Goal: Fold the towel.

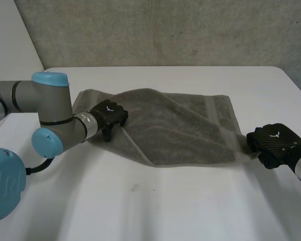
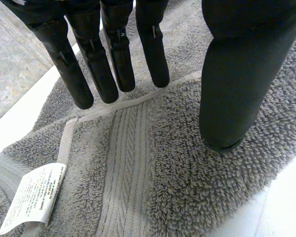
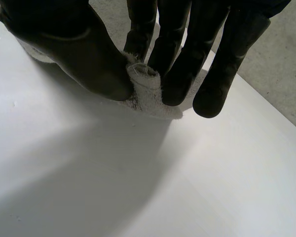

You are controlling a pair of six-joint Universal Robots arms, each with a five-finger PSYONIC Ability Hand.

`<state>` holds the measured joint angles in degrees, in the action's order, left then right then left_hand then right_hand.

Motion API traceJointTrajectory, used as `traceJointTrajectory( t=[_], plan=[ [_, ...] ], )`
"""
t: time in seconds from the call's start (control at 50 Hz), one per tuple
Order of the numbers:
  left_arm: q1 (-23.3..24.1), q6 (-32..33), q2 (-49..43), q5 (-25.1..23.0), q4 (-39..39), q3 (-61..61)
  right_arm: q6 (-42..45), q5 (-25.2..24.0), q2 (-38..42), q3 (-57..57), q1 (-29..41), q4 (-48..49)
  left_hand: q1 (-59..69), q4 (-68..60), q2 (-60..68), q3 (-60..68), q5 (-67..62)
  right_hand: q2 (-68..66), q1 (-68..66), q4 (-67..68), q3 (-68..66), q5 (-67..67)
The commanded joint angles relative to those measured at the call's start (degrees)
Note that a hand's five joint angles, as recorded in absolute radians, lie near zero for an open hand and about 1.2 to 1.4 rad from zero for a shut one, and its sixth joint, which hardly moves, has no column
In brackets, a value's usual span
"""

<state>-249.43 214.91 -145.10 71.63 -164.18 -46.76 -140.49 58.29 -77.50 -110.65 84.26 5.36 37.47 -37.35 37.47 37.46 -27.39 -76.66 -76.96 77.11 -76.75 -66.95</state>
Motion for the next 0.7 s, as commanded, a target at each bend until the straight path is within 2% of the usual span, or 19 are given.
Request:
traceJointTrajectory(
  t=[0.02,0.46,0.64,0.68,0.7],
  plan=[
    [0.0,0.08,-0.35,0.0,-0.08,0.01,-0.05,-0.01,0.16,0.0,0.03,0.0,5.21,-5.33,5.22,5.22,-5.3,-3.34,-3.04,2.89,-3.25,-3.05],
    [0.0,0.43,-0.44,0.0,0.35,0.09,-0.05,0.07,0.34,0.08,0.03,0.0,-2.53,2.41,-2.53,-2.52,2.45,-3.34,-3.04,2.89,-3.25,-3.05],
    [0.0,0.43,-0.71,0.0,0.79,0.01,1.09,0.07,0.6,0.08,0.03,-0.09,4.2,-4.32,4.2,4.21,-4.28,-3.34,-3.04,2.89,-3.25,-3.05],
    [0.0,0.78,-0.62,0.09,0.79,-0.25,1.18,0.16,0.69,0.08,0.03,-0.09,15.91,-16.03,15.91,15.92,-15.99,-3.34,-3.04,2.89,-3.25,-3.05],
    [0.0,0.78,-0.62,0.09,0.79,-0.26,1.18,0.16,0.69,0.08,0.03,-0.09,15.97,-16.09,15.98,15.98,-16.06,-3.34,-3.04,2.89,-3.25,-3.05]
  ],
)
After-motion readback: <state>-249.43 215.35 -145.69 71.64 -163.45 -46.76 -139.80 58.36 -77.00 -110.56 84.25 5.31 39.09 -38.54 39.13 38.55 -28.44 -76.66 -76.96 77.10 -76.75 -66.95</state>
